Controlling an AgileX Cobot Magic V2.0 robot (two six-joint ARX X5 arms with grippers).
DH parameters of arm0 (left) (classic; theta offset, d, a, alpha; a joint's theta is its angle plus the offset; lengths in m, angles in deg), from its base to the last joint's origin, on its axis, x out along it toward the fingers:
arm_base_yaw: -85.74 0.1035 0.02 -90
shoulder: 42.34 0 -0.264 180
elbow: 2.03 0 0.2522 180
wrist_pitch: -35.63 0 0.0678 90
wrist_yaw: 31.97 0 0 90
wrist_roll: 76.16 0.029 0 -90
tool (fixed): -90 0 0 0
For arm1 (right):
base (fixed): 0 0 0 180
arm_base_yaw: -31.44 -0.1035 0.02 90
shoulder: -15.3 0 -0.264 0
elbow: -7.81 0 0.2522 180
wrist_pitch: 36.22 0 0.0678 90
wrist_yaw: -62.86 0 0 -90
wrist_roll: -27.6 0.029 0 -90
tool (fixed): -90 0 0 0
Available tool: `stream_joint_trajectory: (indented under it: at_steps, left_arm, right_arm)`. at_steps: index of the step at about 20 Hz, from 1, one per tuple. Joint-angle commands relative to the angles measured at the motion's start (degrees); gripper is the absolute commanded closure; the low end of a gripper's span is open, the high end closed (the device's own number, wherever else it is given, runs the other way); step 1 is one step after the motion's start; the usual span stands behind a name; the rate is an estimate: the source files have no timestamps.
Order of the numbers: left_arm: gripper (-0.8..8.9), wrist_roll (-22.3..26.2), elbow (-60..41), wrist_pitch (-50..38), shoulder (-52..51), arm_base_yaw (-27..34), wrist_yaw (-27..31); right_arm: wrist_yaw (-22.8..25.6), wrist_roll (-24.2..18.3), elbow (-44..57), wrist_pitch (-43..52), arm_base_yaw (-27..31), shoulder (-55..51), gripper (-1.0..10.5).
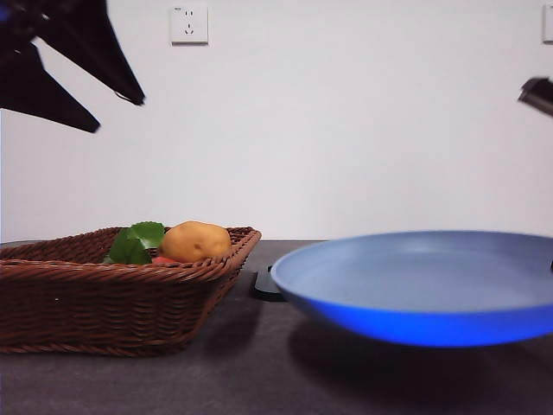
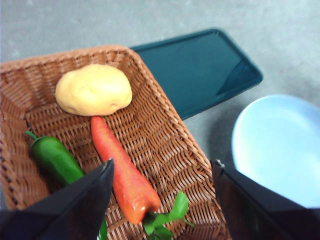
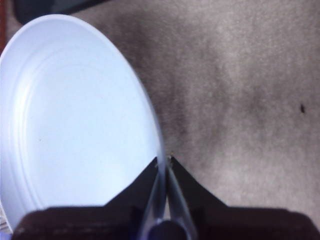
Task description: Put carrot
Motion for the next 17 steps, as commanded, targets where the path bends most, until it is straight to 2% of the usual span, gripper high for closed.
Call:
stream_joint_trajectory:
  at_steps: [1,5,10,17]
  left_arm:
    - [4.73,0.0,3.7,1.8,5.5,-1.3,1.6]
    - [4.76,0.0,11.7,9.4,17.4,-3.3,7.3]
    - [4.77,0.0,17.4,10.8,29.2,-4.7,10.2]
    - [4.77,-0.3,17.4,10.5,38.1,-5.9,10.1]
  right_arm:
    - [-0.1,0.6,0.0,0.3,-0.2,-1.7,9.4]
    - [-0.2,0.6,0.0,-0.3,-0.2,-4.2,9.4]
    - [-0.2,0.5,0.0,-1.4,-0.2,-5.5,9.4]
    - [-0.2,0.1,0.0,-2.0,-0.2,-6.6,9.4]
